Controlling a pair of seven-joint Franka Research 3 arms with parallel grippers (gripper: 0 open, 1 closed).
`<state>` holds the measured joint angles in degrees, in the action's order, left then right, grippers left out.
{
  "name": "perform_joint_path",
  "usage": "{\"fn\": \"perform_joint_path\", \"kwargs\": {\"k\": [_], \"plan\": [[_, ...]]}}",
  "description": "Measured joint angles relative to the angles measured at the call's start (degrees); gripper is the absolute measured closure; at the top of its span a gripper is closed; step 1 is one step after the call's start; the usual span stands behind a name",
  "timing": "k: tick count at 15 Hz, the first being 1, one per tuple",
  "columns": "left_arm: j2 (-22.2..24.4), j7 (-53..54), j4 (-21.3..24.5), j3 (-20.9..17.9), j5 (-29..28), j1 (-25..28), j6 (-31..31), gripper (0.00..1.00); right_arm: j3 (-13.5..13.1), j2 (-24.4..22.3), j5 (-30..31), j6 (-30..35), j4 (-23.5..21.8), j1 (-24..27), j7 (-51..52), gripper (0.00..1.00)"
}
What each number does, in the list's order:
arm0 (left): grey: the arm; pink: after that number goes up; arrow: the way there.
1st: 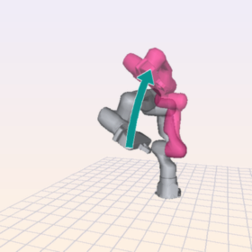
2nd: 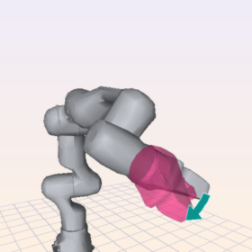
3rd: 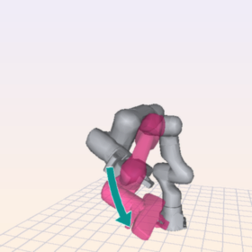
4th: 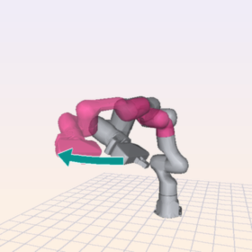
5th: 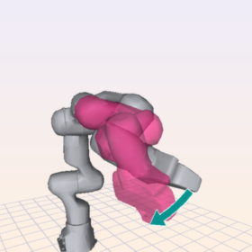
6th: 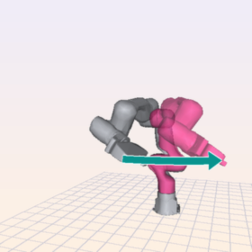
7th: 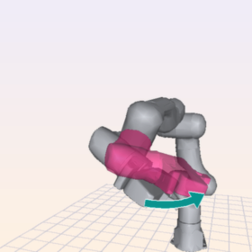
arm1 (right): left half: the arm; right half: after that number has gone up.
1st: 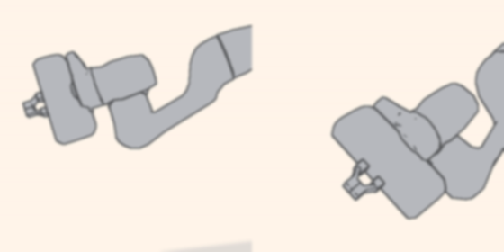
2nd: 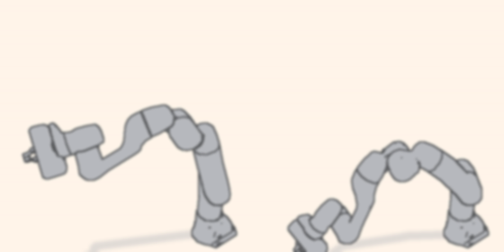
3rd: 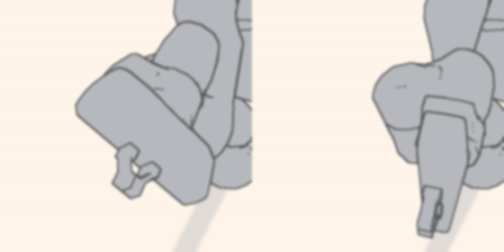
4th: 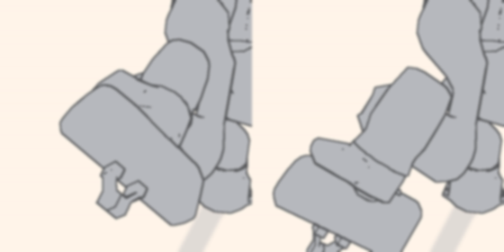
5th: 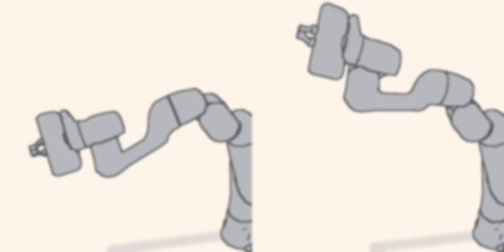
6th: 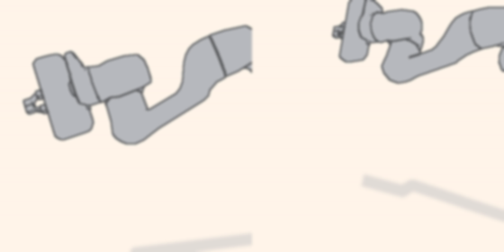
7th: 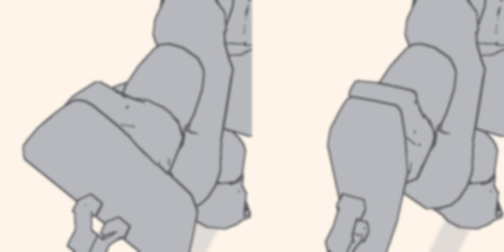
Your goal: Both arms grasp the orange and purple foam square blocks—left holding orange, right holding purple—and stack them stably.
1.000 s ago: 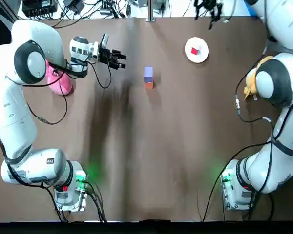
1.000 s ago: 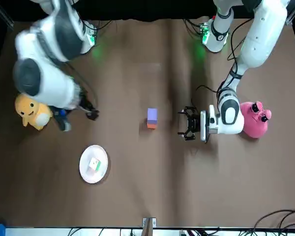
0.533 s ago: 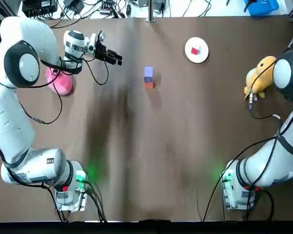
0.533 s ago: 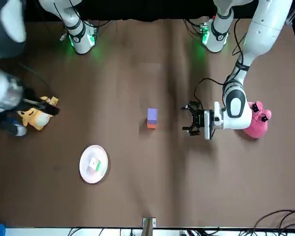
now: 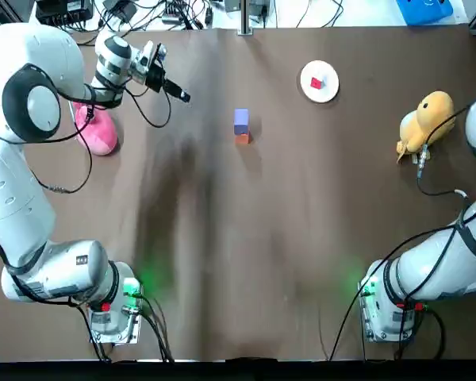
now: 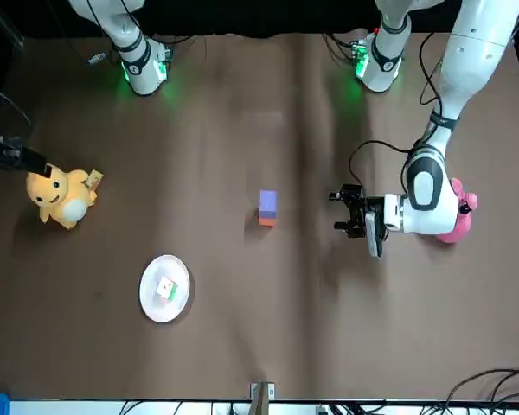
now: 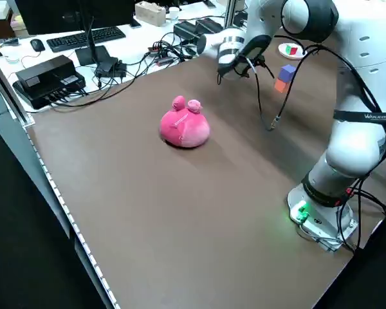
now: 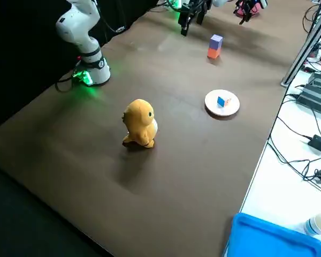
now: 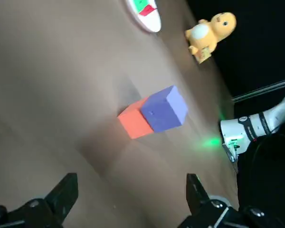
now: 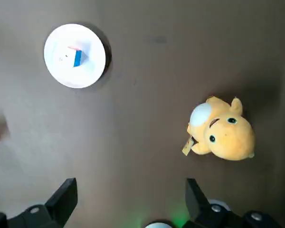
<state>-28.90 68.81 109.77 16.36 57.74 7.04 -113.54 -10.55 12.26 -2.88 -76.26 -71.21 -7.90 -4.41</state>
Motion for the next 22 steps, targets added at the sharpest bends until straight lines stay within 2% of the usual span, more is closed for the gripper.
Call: {"fn": "perform_joint_path", "kwargs": {"k": [3, 6, 9, 11, 12, 13, 14, 15, 18, 22], "plan": [[0.27, -6.19, -1.65, -0.12, -4.33, 0.00, 0.00, 0.00, 0.00, -5.66, 0.02, -4.46, -8.30, 0.03, 1.60, 0.00], [1.46, -13.84, -3.16, -0.35, -8.41, 0.02, 0.00, 0.00, 0.03, -8.55, 0.09, -4.64, -11.77, 0.03, 1.82, 0.00], [4.09, -22.22, -4.50, -0.86, -12.83, 0.03, 0.11, 0.00, 0.04, -9.21, 0.26, -4.61, -12.38, 1.20, 1.82, 0.00], [5.90, -24.92, -5.72, -1.15, -17.79, 0.03, 1.09, 0.00, 0.47, -9.40, -0.20, -4.60, -12.39, 3.33, 1.91, 0.00], [6.56, -26.68, -6.83, -1.14, -20.69, -0.03, 2.01, 0.00, 1.95, -9.53, -0.39, -4.53, -12.42, 5.22, 1.93, 0.00], [7.13, -29.34, -8.04, -1.14, -23.16, -0.14, 2.97, 0.00, 4.66, -9.65, -0.44, -4.42, -12.45, 7.89, 1.92, 0.00], [8.50, -37.43, -9.81, -1.13, -26.12, -0.32, 4.85, 0.00, 10.18, -9.79, -0.45, -4.19, -12.52, 12.66, 1.87, 0.00], [9.34, -41.72, -10.20, -1.13, -26.67, -0.35, 5.59, 0.00, 11.39, -9.81, -0.45, -4.16, -12.55, 13.49, 1.87, 0.00], [12.56, -57.06, -10.32, -1.12, -28.89, -0.36, 6.94, 0.00, 11.42, -9.81, -0.41, -4.11, -12.66, 12.83, 1.85, 0.00], [17.14, -74.06, -10.26, -0.64, -37.00, -0.55, 9.20, 0.00, 10.14, -9.82, -0.39, -4.02, -12.73, 11.77, 1.85, 0.00]]}}
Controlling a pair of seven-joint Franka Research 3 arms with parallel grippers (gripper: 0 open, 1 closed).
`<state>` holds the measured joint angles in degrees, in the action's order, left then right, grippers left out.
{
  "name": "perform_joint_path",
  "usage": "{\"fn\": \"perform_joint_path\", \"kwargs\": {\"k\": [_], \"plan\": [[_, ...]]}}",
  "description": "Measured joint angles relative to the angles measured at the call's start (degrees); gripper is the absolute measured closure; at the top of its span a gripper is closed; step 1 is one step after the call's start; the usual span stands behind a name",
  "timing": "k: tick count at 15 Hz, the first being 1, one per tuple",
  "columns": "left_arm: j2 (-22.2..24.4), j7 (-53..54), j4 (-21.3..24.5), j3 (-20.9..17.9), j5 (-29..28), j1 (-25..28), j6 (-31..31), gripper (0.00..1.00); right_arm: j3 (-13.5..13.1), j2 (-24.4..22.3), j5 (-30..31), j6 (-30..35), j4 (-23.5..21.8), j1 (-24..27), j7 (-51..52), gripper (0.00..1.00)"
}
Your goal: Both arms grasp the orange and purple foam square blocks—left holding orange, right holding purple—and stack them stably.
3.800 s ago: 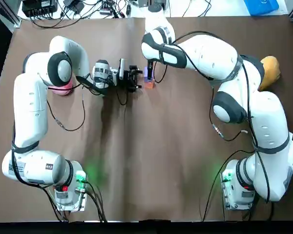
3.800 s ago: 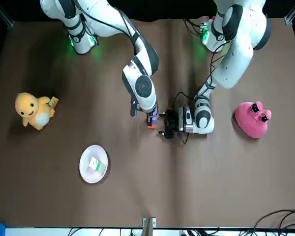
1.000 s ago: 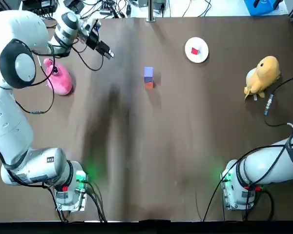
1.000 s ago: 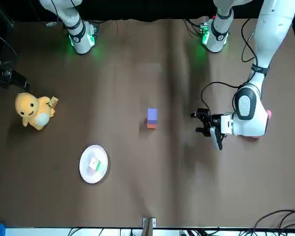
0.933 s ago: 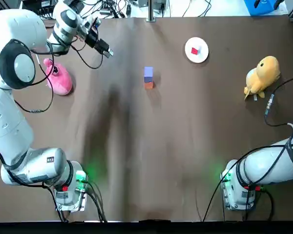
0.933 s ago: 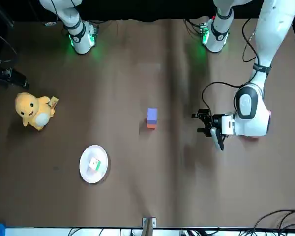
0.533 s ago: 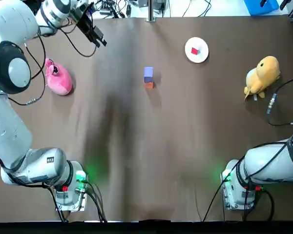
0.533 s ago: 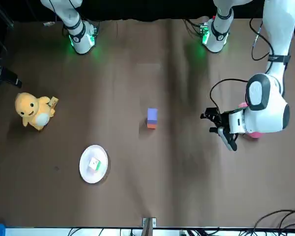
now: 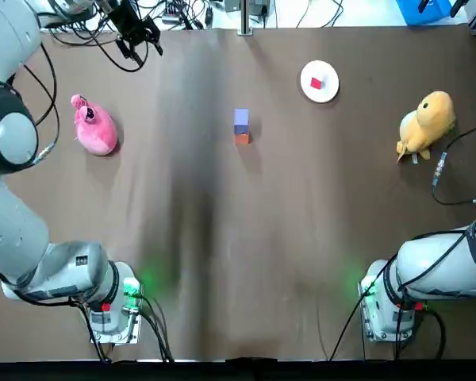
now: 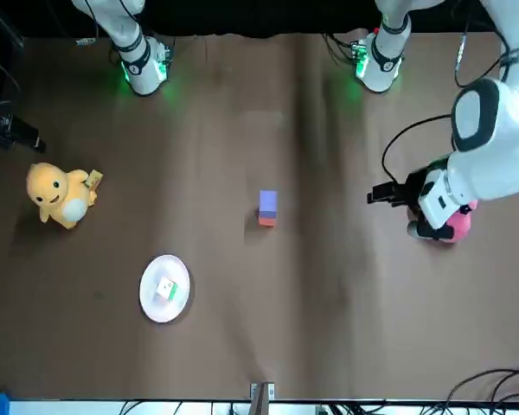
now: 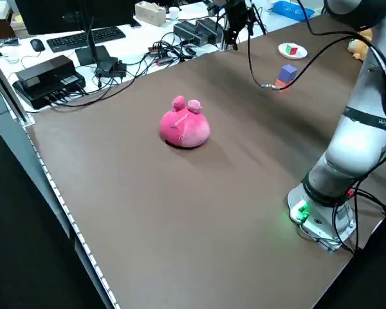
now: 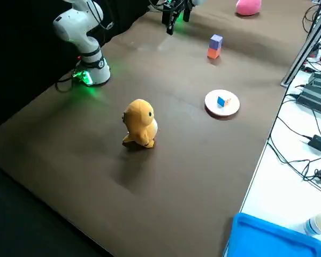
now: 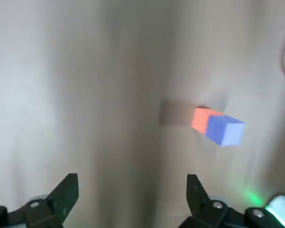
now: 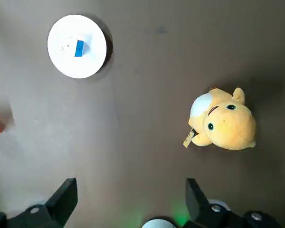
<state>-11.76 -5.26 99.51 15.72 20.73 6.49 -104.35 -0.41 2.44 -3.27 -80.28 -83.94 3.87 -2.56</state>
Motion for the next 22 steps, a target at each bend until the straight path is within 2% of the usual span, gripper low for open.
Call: {"fn": "perform_joint_path", "kwargs": {"k": [6, 9, 12, 15, 19, 22], "plan": [[4.73, -6.42, -0.02, 0.09, -14.45, -0.22, 0.91, 0.00, -0.68, -0.01, 0.45, -0.10, 0.00, 0.01, 0.03, 0.00], [7.68, -12.67, -1.02, 0.19, -17.04, -0.23, 1.86, 0.00, -0.66, -0.02, 0.45, -0.13, 0.00, -0.11, 0.05, 0.00], [8.93, -15.03, -6.58, 0.75, -18.09, -0.24, 7.36, 0.00, -0.65, -0.02, 0.46, -0.13, 0.00, -0.16, 0.05, 0.00], [8.84, -15.26, -10.76, 0.55, -18.46, -0.05, 9.62, 0.00, -0.65, -0.02, 0.46, -0.13, 0.00, -0.25, 0.05, 0.00], [8.06, -14.70, -11.10, 0.86, -22.71, -0.13, 9.81, 0.00, -0.65, -0.02, 0.46, -0.13, 0.00, -0.35, 0.05, 0.00], [7.92, -6.71, -11.10, 0.93, -24.20, -0.08, 11.27, 0.00, -0.65, -0.02, 0.46, -0.13, 0.00, -0.36, 0.05, 0.00]]}}
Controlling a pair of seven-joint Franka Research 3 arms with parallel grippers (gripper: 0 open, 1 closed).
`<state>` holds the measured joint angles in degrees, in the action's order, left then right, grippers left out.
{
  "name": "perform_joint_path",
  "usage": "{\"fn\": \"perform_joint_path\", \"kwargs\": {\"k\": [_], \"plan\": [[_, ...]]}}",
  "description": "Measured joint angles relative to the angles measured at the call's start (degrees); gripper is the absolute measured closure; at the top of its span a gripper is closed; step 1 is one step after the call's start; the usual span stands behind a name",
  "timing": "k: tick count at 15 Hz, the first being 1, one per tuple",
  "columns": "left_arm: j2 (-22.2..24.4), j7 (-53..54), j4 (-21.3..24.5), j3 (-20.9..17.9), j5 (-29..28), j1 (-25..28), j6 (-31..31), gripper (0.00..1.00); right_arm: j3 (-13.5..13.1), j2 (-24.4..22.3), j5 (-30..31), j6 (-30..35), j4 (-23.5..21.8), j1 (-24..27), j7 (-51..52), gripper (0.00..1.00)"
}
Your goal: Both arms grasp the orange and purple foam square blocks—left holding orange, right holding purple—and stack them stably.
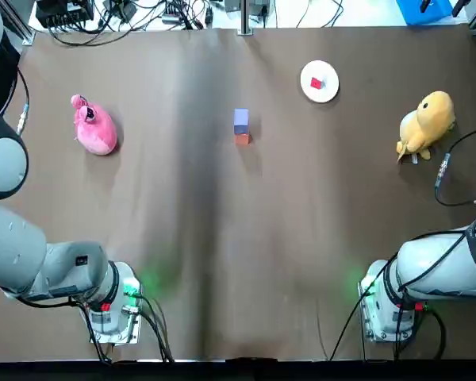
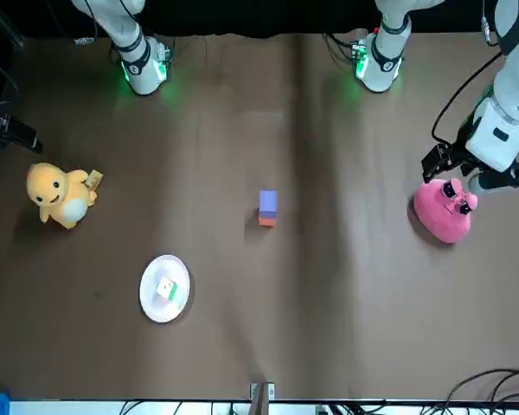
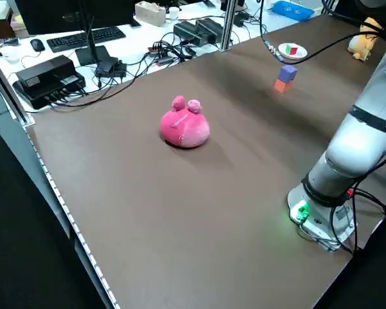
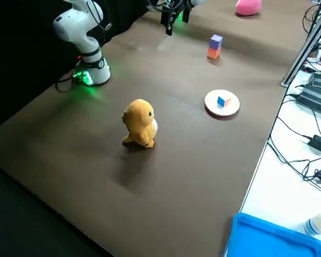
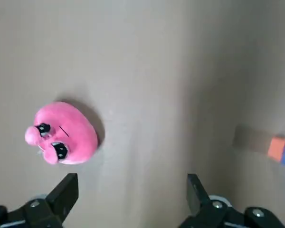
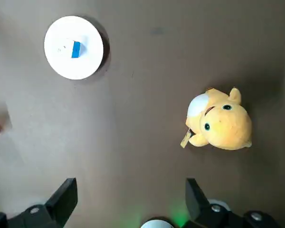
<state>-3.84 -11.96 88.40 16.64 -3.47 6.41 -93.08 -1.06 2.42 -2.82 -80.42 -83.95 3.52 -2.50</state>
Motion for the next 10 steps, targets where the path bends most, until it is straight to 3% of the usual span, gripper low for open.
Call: {"fn": "perform_joint_path", "kwargs": {"k": [10], "plan": [[-0.37, 3.77, 0.62, -0.59, 0.00, 1.44, 1.10, 0.00, 0.00, 0.00, 0.00, 0.00, 0.00, -0.01, 0.00, 0.00]]}}
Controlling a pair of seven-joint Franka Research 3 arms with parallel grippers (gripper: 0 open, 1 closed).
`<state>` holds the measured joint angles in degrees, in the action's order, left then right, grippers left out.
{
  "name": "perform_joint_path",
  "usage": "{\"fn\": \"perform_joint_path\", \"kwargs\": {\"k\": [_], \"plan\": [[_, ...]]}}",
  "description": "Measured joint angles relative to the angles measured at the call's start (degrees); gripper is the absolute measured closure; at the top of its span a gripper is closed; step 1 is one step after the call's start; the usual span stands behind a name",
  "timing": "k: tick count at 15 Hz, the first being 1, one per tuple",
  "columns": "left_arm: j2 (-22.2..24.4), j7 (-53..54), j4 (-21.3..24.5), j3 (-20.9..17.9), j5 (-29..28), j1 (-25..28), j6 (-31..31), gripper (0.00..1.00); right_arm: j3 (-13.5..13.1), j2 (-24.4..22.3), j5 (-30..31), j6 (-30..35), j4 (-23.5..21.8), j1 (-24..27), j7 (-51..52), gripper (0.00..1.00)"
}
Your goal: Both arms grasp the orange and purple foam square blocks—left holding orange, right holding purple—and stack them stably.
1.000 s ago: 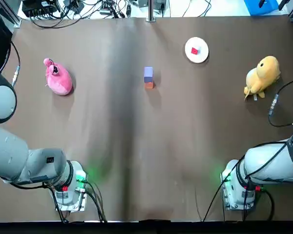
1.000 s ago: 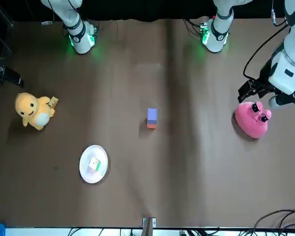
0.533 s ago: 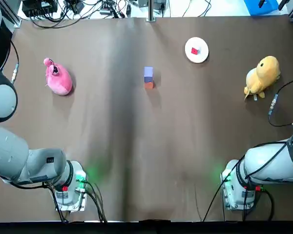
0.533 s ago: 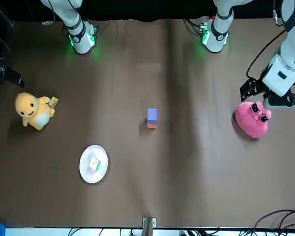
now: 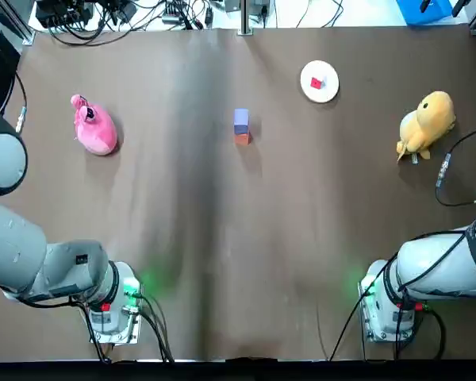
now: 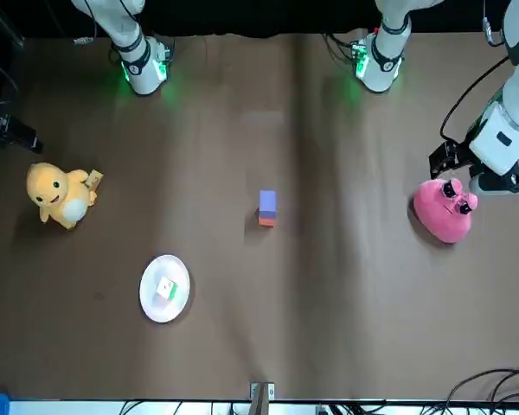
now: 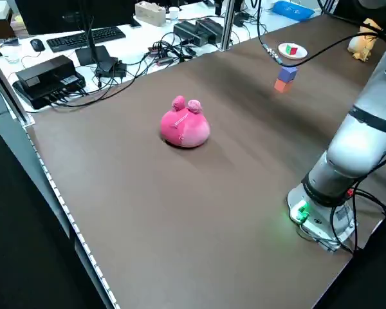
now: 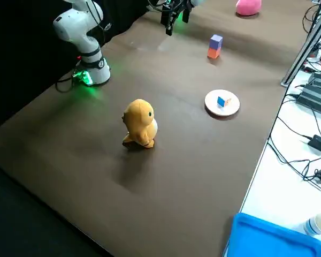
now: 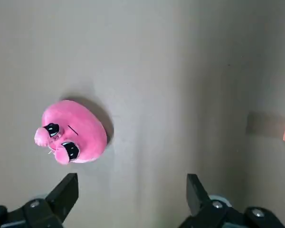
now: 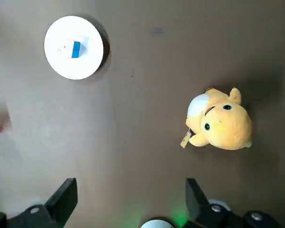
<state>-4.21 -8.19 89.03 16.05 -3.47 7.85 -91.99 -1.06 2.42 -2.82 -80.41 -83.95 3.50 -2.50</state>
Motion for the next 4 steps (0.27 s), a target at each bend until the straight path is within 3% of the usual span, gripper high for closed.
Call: {"fn": "perform_joint_path", "kwargs": {"k": [4], "plan": [[0.00, -0.08, 0.23, 0.24, 0.00, 0.00, 0.05, 0.00, 0.00, 0.00, -0.01, 0.00, 0.00, 0.00, 0.00, 0.00]]}}
